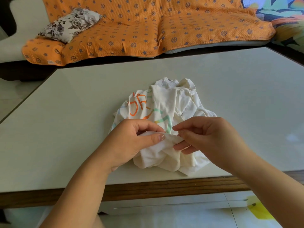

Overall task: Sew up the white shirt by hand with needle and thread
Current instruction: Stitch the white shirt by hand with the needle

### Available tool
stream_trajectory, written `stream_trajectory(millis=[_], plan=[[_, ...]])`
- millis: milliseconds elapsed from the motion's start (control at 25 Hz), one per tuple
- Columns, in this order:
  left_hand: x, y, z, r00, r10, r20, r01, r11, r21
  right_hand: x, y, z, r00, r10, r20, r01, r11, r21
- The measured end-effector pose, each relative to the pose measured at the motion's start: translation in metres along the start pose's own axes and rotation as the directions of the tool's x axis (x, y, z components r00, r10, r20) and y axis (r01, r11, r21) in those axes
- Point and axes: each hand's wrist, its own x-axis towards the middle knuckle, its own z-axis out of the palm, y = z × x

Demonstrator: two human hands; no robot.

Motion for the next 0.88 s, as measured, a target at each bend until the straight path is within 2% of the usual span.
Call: stream_trajectory(millis=[320,880], plan=[[-0.0002,-0.0009,0.0007,1.000,-0.006,-0.023,0.005,1.000,-0.024,-0.0052,-0.0041,-0.0024,0.999,-0.004,0.046,0.010,0.994,-0.113],[0.0014,0.0003,0.0042,1.000,0.008,0.022,-0.006,0.998,-0.062,-0.0052,-0.0013,-0.0003,0.996,-0.031,0.082,0.031,1.000,0.004]])
